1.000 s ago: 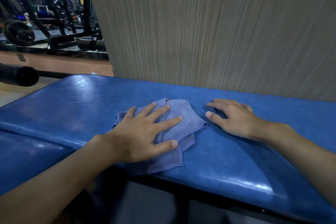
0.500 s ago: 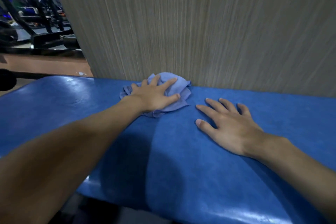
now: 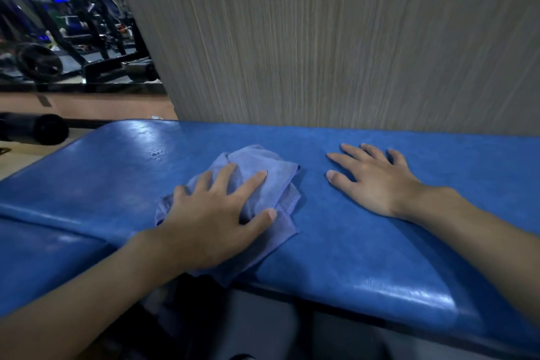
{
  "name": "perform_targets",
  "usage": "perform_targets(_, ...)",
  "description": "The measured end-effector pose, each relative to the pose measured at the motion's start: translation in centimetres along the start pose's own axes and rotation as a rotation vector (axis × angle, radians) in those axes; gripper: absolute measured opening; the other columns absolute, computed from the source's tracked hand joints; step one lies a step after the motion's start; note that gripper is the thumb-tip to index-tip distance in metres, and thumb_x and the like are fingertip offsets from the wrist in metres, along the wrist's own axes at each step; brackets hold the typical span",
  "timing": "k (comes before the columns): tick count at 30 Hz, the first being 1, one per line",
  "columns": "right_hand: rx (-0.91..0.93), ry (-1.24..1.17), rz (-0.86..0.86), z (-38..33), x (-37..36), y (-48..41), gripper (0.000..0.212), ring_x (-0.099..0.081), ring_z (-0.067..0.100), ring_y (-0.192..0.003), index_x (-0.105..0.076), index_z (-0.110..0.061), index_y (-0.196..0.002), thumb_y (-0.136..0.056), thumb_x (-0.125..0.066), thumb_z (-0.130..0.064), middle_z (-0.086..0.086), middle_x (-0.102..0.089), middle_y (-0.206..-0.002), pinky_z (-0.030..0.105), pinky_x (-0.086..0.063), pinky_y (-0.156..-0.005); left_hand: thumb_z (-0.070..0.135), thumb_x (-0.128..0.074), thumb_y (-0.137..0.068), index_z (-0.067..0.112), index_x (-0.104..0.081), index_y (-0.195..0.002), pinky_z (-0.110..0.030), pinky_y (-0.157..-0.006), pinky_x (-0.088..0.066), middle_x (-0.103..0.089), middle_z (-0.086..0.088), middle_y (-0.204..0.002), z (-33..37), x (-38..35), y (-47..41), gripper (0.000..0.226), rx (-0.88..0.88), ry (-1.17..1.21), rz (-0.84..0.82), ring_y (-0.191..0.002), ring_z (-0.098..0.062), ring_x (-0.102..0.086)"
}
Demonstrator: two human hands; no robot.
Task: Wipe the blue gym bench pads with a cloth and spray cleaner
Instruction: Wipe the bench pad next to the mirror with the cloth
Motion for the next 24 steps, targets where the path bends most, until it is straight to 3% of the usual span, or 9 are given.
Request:
perform_targets(4, 0.015, 0.061, 0.025, -0.2, 0.5, -0.5, 0.061, -0.001, 0.020, -0.152, -0.023, -0.045, -0.150, -0.093, -0.019, -0.068, -0.011, -0.009, -0.164, 0.060, 0.005, -0.117, 0.089, 0.002, -0.065, 0.068, 0.015, -0.141, -0.062, -0.114, -0.017, 0.015, 0.009, -0.166, -0.7, 0.0, -0.8, 0.079, -0.111, 0.026, -0.059, -0.153, -0.024, 0.011)
perform_targets(9, -0.019, -0.100, -0.052, 0.1, 0.1, -0.8, 0.070, 0.003, 0.016, -0.152, -0.020, -0.050, -0.150, -0.084, -0.014, -0.075, -0.015, -0.005, -0.164, 0.054, 0.006, -0.118, 0.092, -0.006, -0.063, 0.071, 0.006, -0.140, -0.062, -0.115, -0.014, 0.011, 0.015, -0.166, -0.7, -1.7, -7.9, 0.081, -0.062, 0.101, -0.139, -0.153, -0.025, 0.006)
perform_targets(13, 0.002, -0.005, -0.022, -0.1, -0.4, -0.8, 0.080, 0.005, 0.017, -0.151, -0.011, -0.049, -0.151, -0.077, -0.003, -0.077, -0.014, -0.001, -0.164, 0.056, 0.004, -0.118, 0.083, -0.022, -0.084, 0.069, -0.003, -0.143, -0.067, -0.113, -0.015, 0.005, 0.014, -0.166, -0.3, -2.2, -15.1, 0.063, -0.042, 0.099, -0.145, -0.153, -0.030, 0.002)
perform_targets(16, 0.003, -0.002, 0.000, -0.2, -0.5, -0.7, 0.079, 0.006, 0.017, -0.151, -0.010, -0.049, -0.151, -0.077, -0.003, -0.077, -0.014, -0.001, -0.164, 0.055, 0.003, -0.118, 0.084, -0.022, -0.084, 0.069, -0.008, -0.142, -0.067, -0.110, -0.015, 0.004, 0.015, -0.166, -0.2, -2.3, -18.8, 0.061, -0.019, 0.122, -0.165, -0.152, -0.032, -0.002)
perform_targets(24, -0.029, -0.051, -0.002, -0.2, -0.2, -0.5, 0.070, 0.004, 0.014, -0.151, -0.016, -0.051, -0.150, -0.085, -0.015, -0.077, -0.017, -0.005, -0.164, 0.052, 0.004, -0.119, 0.088, -0.012, -0.075, 0.068, -0.005, -0.141, -0.068, -0.111, -0.019, -0.002, 0.014, -0.165, -0.5, -1.9, -13.4, 0.070, -0.065, 0.141, -0.155, -0.152, -0.028, 0.005)
Point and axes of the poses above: each hand's wrist, its own y-axis away from the middle knuckle, its own x-axis out of the back of the hand, z = x × y, the point moved 1 cm from there along -y, towards the middle knuckle
